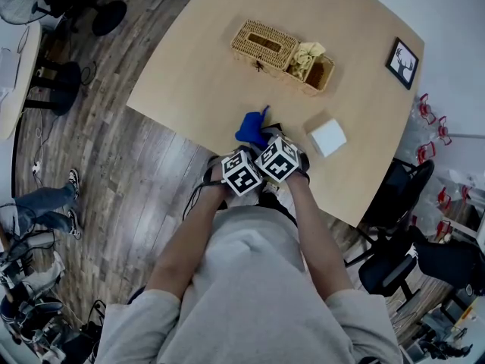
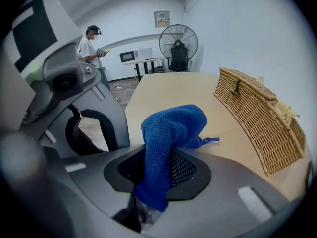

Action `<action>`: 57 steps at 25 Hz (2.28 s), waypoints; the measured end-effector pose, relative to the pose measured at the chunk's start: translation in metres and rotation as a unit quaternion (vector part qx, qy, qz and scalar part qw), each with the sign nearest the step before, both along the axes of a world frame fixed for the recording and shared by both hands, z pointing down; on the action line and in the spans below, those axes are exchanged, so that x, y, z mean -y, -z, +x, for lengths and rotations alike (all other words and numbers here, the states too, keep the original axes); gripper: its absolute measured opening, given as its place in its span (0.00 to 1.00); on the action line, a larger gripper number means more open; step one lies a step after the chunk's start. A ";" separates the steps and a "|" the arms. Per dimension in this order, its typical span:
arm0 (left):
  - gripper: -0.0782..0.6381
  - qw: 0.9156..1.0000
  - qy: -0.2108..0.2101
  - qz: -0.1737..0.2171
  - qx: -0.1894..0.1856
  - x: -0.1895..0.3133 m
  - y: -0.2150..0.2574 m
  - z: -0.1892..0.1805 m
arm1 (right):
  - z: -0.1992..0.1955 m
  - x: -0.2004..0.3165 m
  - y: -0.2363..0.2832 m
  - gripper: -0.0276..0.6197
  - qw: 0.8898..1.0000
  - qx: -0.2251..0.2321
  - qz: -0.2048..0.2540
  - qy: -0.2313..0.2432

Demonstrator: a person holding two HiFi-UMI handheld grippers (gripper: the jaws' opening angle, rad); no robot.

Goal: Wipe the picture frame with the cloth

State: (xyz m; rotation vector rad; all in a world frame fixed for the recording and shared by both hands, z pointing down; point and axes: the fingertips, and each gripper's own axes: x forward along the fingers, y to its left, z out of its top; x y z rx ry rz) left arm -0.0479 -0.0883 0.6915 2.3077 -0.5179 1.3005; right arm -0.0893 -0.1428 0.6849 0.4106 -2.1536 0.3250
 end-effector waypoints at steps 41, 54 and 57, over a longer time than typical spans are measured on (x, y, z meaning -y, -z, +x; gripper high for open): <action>0.18 0.999 0.010 0.004 -0.033 -0.001 0.002 -0.005 | 0.048 -0.066 -0.006 0.20 0.995 -0.085 -0.056 0.007; 0.18 0.998 -0.015 0.003 -0.054 -0.002 0.002 -0.005 | 0.051 -0.083 -0.006 0.20 0.983 -0.091 -0.103 -0.120; 0.18 0.998 -0.021 0.004 -0.058 -0.002 0.003 -0.005 | 0.049 -0.084 -0.005 0.20 0.978 -0.083 -0.104 -0.162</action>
